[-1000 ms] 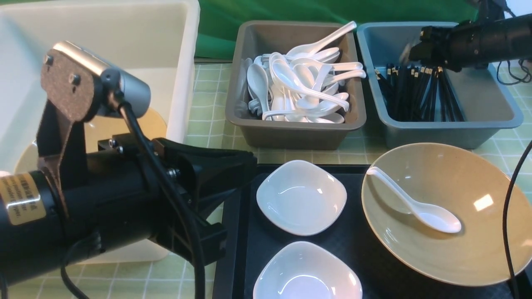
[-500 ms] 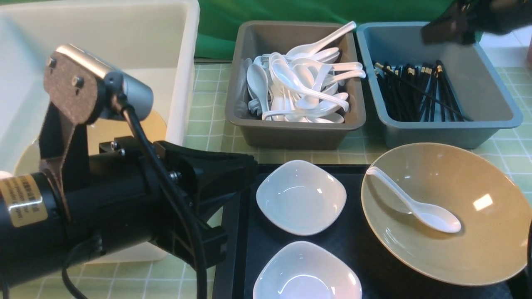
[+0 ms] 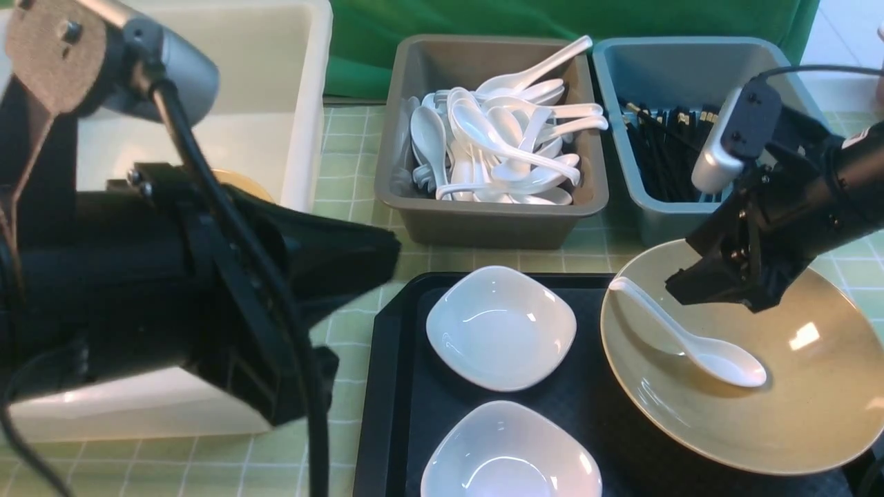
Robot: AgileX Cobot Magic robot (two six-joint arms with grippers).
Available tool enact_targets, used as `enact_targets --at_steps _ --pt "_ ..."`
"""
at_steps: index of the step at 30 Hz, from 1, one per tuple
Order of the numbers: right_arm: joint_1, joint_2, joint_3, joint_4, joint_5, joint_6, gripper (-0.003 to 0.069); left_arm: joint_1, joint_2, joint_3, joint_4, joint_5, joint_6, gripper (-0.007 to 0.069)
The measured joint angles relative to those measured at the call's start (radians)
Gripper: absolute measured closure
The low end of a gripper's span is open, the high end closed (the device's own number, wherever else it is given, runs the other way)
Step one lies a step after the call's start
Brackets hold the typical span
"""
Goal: On green table put chopsticks spoon bowls plates into blue grey white boxes.
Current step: 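Reach down and grasp the white spoon resting in the bowl with the right gripper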
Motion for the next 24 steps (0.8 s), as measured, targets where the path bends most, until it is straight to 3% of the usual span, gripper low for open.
enact_targets --at_steps 4,16,20,24 --pt "0.000 0.036 0.020 0.002 -0.032 0.000 0.0172 0.000 0.007 0.000 0.056 0.001 -0.088 0.0626" --pt "0.043 0.144 0.023 0.008 -0.047 -0.024 0.0180 0.000 0.007 0.000 0.067 -0.021 -0.108 0.0626" --pt "0.049 0.150 0.023 0.009 -0.049 -0.029 0.0228 0.000 0.007 0.000 0.067 -0.020 -0.110 0.0626" --pt "0.050 0.150 0.023 0.009 -0.052 -0.038 0.0386 0.000 0.007 0.000 0.067 -0.018 -0.110 0.0626"
